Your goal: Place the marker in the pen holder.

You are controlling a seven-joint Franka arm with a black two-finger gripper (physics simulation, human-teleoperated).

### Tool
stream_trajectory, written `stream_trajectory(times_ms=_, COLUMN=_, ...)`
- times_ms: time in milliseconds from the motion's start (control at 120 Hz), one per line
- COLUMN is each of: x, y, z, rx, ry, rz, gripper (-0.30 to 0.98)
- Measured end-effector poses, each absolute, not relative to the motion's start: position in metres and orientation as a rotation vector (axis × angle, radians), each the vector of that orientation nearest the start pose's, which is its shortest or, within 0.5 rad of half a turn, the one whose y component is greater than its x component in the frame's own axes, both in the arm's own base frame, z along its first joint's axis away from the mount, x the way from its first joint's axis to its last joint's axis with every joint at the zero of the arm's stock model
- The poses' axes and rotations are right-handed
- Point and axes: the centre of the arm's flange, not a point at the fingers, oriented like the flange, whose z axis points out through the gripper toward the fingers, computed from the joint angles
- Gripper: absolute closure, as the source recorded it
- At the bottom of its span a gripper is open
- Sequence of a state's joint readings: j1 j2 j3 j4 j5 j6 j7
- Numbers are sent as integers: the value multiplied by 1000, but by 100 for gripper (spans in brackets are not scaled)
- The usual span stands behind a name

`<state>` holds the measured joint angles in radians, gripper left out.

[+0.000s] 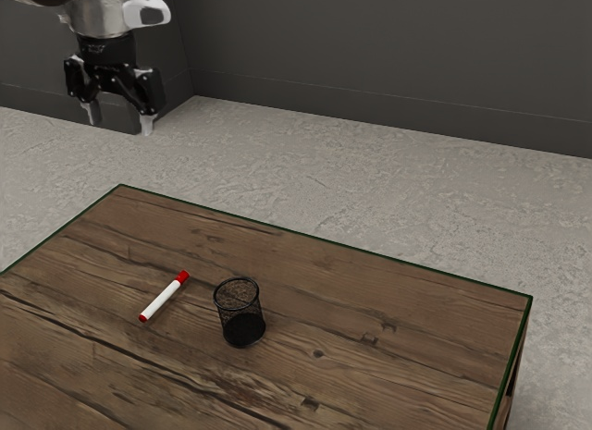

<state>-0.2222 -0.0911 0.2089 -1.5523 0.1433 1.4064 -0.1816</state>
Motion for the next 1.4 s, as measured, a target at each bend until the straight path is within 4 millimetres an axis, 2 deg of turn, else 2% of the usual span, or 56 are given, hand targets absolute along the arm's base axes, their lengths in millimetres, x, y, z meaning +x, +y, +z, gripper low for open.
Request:
stream_trajectory(times_ms=75, x=510, y=41, z=660, rx=-2981, ry=-364, rz=47, gripper=1)
stream_trajectory(times_ms=150, x=508, y=57, z=659, rx=-2971, ry=-417, rz=13, gripper=0)
stream_trajectory(times_ms=183, x=508, y=68, z=648, rx=-2964, ry=-448, rz=28, gripper=0)
stream_trajectory(times_ms=250, x=503, y=84, z=591, rx=-2950, ry=-488, rz=138, gripper=0)
stream_trajectory(times_ms=300, x=495, y=89, z=530, rx=-2948, ry=-497, rz=263, gripper=0)
stream_trajectory(times_ms=358, x=480, y=90, z=459, rx=-2949, ry=-503, rz=375, gripper=0)
stream_trajectory(times_ms=425, x=476, y=86, z=402, rx=-2955, ry=-501, rz=426, gripper=0)
stream_trajectory(times_ms=467, x=478, y=84, z=373, rx=-2961, ry=-498, rz=438, gripper=0)
stream_trajectory(times_ms=508, x=482, y=81, z=352, rx=-2969, ry=-493, rz=430, gripper=0)
stream_trajectory(times_ms=625, x=499, y=76, z=309, rx=-2999, ry=-470, rz=363, gripper=0)
stream_trajectory(times_ms=717, x=511, y=74, z=290, rx=-3027, ry=-455, rz=297, gripper=0)
stream_trajectory(times_ms=950, x=548, y=77, z=285, rx=-3059, ry=-386, rz=89, gripper=0)
stream_trajectory(times_ms=983, x=552, y=78, z=279, rx=-3059, ry=-376, rz=75, gripper=0)
stream_trajectory(times_ms=1075, x=552, y=85, z=266, rx=-3069, ry=-377, rz=51, gripper=0)
stream_trajectory(times_ms=1333, x=560, y=107, z=258, rx=-3090, ry=-351, rz=-4, gripper=0)
stream_trajectory(times_ms=1400, x=570, y=114, z=258, rx=-3101, ry=-359, rz=-14, gripper=0)
